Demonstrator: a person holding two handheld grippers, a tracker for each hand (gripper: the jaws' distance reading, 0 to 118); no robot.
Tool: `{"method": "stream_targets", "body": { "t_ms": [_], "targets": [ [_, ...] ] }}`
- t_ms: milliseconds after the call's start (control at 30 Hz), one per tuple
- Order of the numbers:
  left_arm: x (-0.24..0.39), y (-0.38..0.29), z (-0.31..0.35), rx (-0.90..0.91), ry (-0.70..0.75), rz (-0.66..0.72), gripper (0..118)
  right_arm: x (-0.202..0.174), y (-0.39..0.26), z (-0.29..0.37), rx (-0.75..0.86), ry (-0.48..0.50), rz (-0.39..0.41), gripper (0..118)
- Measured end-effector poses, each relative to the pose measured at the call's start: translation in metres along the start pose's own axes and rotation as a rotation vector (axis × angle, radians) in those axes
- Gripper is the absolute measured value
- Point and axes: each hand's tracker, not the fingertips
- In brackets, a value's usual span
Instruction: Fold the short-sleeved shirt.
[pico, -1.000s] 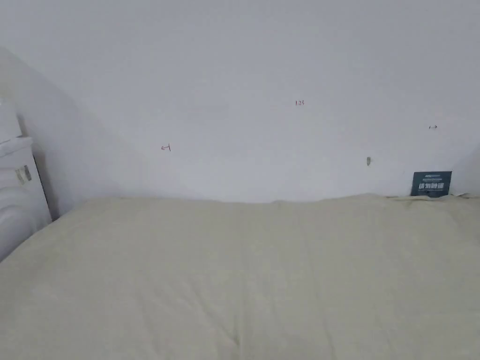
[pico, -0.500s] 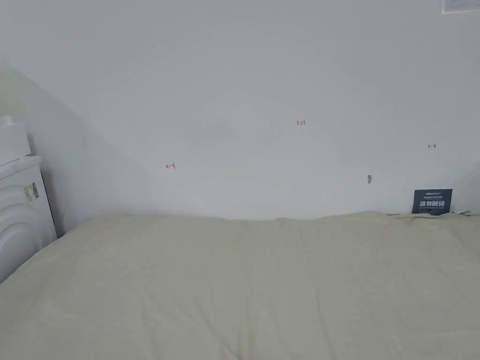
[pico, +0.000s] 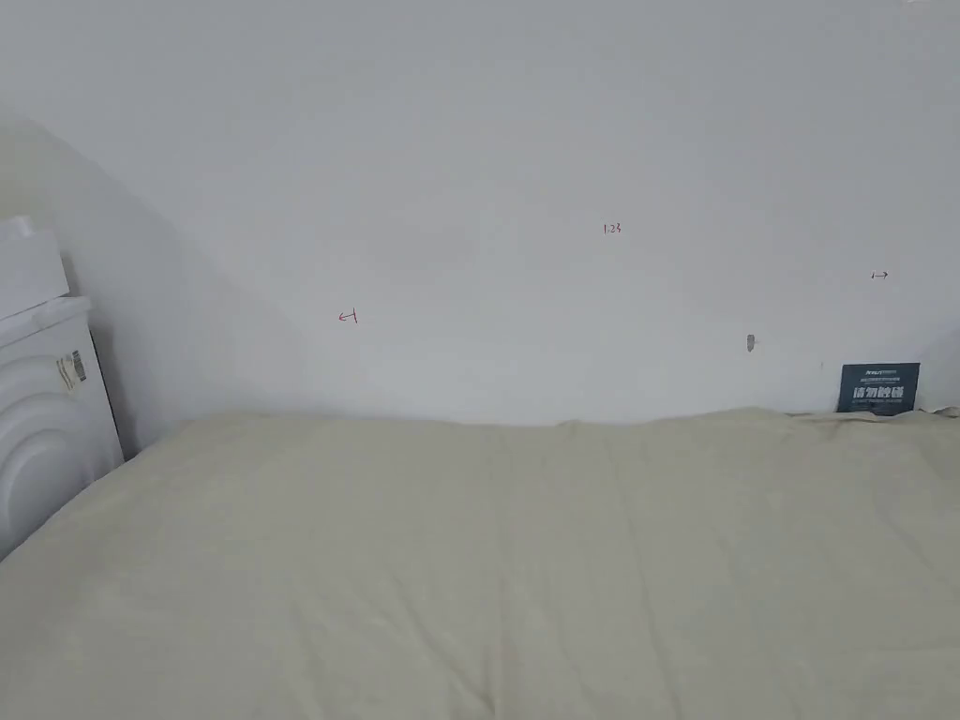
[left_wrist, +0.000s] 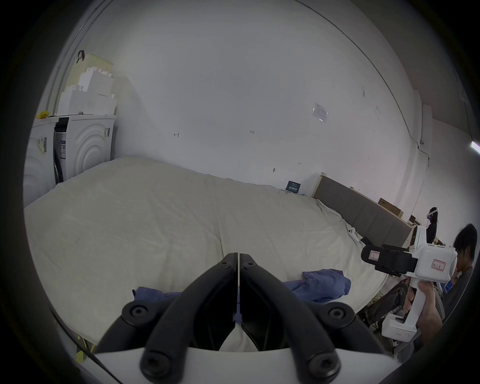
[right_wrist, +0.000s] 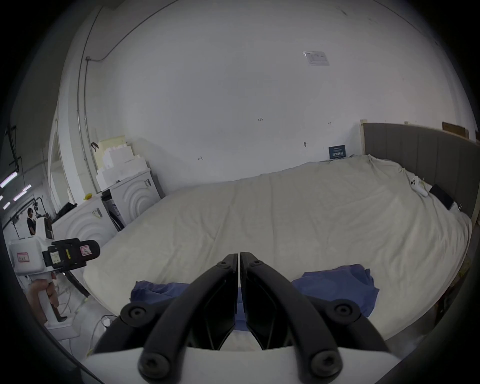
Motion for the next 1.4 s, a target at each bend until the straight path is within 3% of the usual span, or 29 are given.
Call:
{"method": "stream_targets", "body": {
  "t_ms": [200, 367, 500, 600, 633, 667, 733, 933, 1033, 1133, 1233, 1333, 1400],
  "targets": [
    [-0.010, -0.005, -0.005, -0.044, 0.006, 0.009, 3, 0.007, -0.001, 0.002, 0.026, 0.020, -0.062, 2],
    [-0.026, -0.008, -0.006, -0.039, -0.024, 0.095, 3, 0.000, -0.002, -0.001, -0.035, -0.032, 0.045, 2],
    [-0.072, -0.010, -0.018, -0.070, 0.002, 0.148, 6, -0.002, -0.005, 0.000, -0.057, -0.010, 0.043, 2],
    [-0.127, -0.023, -0.033, -0.139, -0.034, 0.300, 32, 0.001, -0.008, -0.002, -0.072, -0.011, 0.029, 2],
    [-0.145, -0.031, -0.038, -0.141, -0.047, 0.348, 46, 0.002, -0.008, -0.004, -0.086, -0.017, 0.023, 2],
    [-0.161, -0.038, -0.043, -0.157, -0.067, 0.391, 70, 0.003, -0.010, -0.005, -0.093, -0.020, 0.022, 2],
    [-0.194, -0.056, -0.053, -0.194, -0.081, 0.522, 92, 0.003, -0.012, -0.007, -0.114, -0.028, 0.015, 2],
    [-0.245, -0.101, -0.070, -0.233, -0.075, 0.729, 94, 0.004, -0.018, -0.009, -0.157, -0.024, -0.015, 2],
    [-0.246, -0.120, -0.086, -0.286, -0.136, 0.792, 94, 0.002, -0.020, -0.014, -0.179, -0.025, -0.029, 2],
    [-0.235, -0.125, -0.092, -0.190, -0.190, 0.798, 95, -0.002, -0.021, -0.018, -0.193, -0.014, -0.033, 2],
    [-0.233, -0.126, -0.104, -0.188, -0.197, 0.912, 95, 0.000, -0.023, -0.022, -0.206, -0.003, -0.028, 3],
    [-0.231, -0.131, -0.114, -0.214, -0.216, 0.927, 87, -0.003, -0.024, -0.024, -0.216, 0.012, -0.034, 3],
    [-0.225, -0.132, -0.117, -0.270, -0.166, 0.913, 68, -0.004, -0.024, -0.024, -0.216, 0.017, -0.037, 3]
  ]
}}
